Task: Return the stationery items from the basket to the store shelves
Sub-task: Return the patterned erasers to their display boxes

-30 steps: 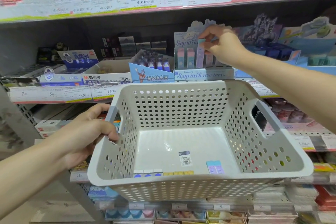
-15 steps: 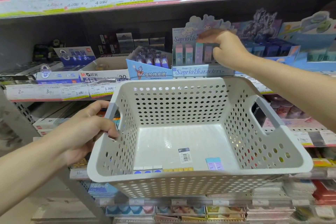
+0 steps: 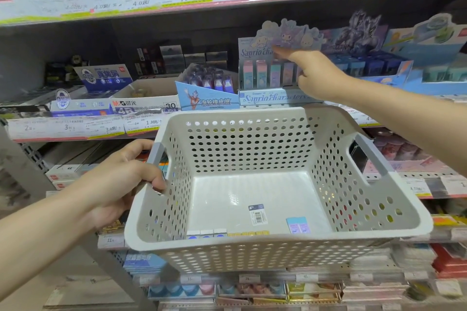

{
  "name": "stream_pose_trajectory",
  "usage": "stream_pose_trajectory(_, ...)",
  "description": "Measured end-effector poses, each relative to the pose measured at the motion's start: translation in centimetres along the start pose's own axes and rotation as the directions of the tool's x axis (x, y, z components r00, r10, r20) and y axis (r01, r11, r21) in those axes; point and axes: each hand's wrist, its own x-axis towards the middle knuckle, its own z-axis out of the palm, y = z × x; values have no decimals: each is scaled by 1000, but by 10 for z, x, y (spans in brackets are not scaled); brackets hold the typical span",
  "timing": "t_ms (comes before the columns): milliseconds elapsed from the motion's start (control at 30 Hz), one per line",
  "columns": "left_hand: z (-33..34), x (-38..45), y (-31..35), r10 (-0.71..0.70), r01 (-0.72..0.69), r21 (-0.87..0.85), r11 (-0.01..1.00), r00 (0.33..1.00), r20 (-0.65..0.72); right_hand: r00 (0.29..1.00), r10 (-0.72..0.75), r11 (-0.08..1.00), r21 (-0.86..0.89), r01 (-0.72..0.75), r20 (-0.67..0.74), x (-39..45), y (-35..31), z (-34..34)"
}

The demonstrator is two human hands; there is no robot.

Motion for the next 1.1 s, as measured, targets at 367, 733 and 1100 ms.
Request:
stream_pose_trajectory(367,-1,5,-3,17,-17,3,1000,1000,-14,888,-99,954,-210,213,450,-59,-68,16)
stream_pose_trajectory(733,-1,0,-5,42,-41,-30,999,999,33,164,327,819,-365,442,931,-94,-69,76)
stream_pose_trajectory(1100,-4,3,-5,55,-55,-35,998,998,18,215,240,848,-313,428,947,-93,-55,89)
